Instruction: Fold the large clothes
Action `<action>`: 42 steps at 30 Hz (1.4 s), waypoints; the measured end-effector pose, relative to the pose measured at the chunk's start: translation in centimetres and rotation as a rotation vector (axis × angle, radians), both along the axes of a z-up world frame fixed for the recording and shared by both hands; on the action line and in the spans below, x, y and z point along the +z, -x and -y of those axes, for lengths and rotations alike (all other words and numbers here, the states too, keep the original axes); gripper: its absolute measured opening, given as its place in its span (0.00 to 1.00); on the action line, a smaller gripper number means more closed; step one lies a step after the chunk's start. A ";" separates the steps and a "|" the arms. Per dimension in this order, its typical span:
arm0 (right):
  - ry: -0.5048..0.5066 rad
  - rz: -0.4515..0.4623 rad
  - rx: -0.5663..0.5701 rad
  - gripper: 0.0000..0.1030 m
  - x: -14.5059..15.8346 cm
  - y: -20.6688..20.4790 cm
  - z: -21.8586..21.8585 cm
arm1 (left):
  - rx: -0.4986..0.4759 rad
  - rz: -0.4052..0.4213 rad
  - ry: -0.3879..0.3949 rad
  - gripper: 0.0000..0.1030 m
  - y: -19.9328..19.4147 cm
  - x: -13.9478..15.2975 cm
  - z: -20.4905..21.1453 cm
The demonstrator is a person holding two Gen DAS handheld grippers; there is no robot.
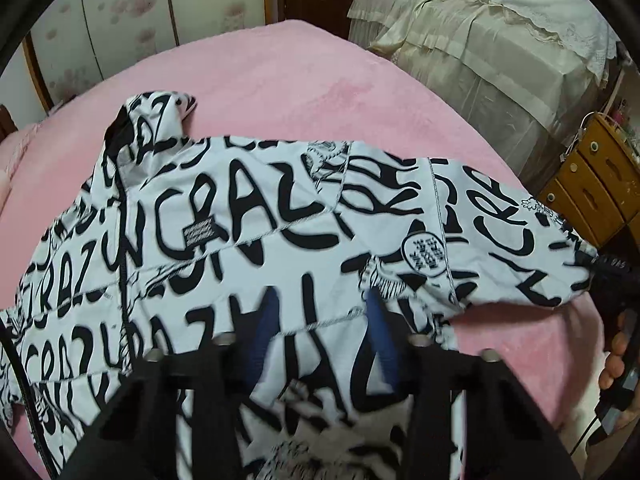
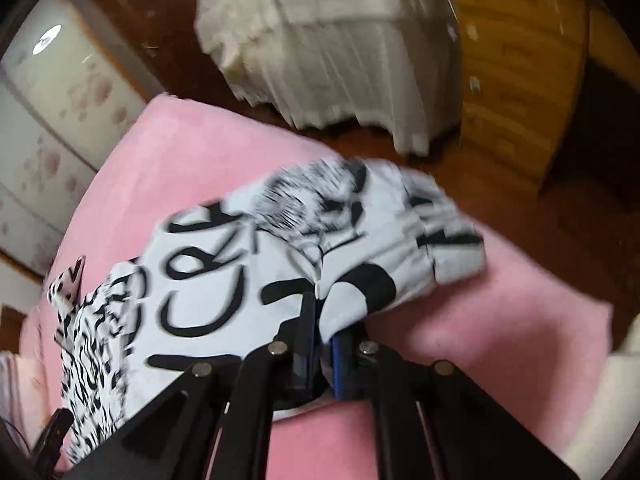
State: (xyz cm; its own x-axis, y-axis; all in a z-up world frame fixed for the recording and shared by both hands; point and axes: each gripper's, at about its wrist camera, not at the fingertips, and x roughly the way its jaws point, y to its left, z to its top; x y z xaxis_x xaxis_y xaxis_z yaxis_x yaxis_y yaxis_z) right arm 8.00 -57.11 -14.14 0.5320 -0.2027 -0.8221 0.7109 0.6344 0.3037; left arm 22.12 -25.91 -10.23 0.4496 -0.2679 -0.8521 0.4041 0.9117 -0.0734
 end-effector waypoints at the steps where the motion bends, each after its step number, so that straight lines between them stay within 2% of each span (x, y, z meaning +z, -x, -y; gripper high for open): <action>1: 0.028 0.013 0.013 0.06 1.2 0.1 -0.7 | 0.005 -0.009 -0.001 0.34 0.1 0.4 -0.7; 5: 0.113 0.063 0.067 0.06 6.1 0.2 -3.5 | 0.024 0.013 -0.009 0.34 1.1 2.3 -3.6; 12: 0.221 0.067 0.138 0.06 10.9 -1.3 -8.9 | 0.051 0.038 -0.015 0.34 2.2 5.4 -8.1; 16: 0.262 0.104 0.196 0.06 13.9 -2.3 -12.5 | 0.062 0.071 -0.012 0.34 3.0 7.3 -10.6; 21: 0.327 0.150 0.291 0.06 18.0 -4.1 -18.1 | 0.102 0.072 0.023 0.34 3.6 9.0 -14.4; 25: 0.361 0.152 0.336 0.06 19.7 -5.7 -22.3 | 0.132 0.083 0.036 0.34 4.2 10.0 -17.5; 31: 0.376 0.140 0.358 0.05 20.7 -6.7 -27.2 | 0.152 0.090 0.034 0.35 5.4 10.8 -21.1; 33: 0.382 0.140 0.374 0.05 21.0 -7.0 -28.9 | 0.162 0.098 0.021 0.38 5.9 10.9 -22.1; 36: 0.374 0.148 0.403 0.05 21.3 -7.5 -31.4 | 0.197 0.117 0.011 0.52 6.6 11.2 -24.5; 42: 0.346 0.156 0.486 0.05 20.8 -9.1 -36.3 | 0.244 0.113 0.003 0.54 6.7 10.7 -27.8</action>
